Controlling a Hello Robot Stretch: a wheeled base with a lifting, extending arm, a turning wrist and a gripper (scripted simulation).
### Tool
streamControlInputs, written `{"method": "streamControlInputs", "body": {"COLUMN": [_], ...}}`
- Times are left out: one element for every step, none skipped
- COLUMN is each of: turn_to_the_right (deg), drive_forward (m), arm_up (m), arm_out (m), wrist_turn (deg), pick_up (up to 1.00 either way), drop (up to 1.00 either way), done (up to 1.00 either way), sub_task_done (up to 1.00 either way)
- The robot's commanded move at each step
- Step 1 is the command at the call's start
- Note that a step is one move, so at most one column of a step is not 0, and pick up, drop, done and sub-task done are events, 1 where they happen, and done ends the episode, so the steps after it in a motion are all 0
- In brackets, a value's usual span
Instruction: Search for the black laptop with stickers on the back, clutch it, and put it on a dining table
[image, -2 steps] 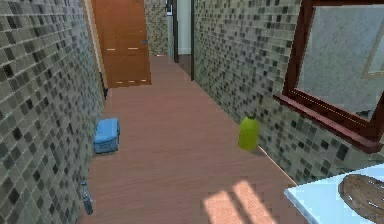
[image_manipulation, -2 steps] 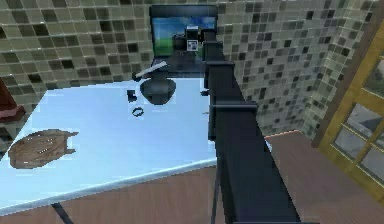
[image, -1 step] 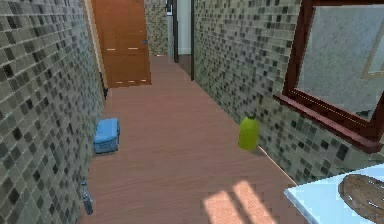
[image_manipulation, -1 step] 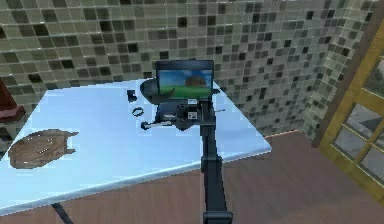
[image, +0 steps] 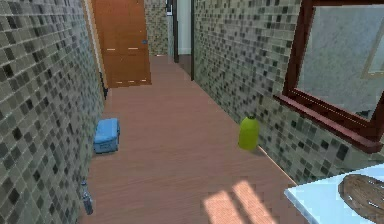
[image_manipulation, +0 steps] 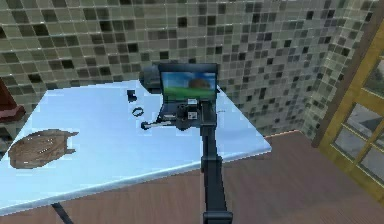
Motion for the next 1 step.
{"method": "streamControlInputs", "body": {"turn_to_the_right": [0.0], "drive_forward": [0.0], "arm_up": [0.1], "arm_out": [0.0], "wrist_turn": [0.0], "pick_up": [0.0], "drop": [0.0], "done": [0.0], "sub_task_done": [0.0]}}
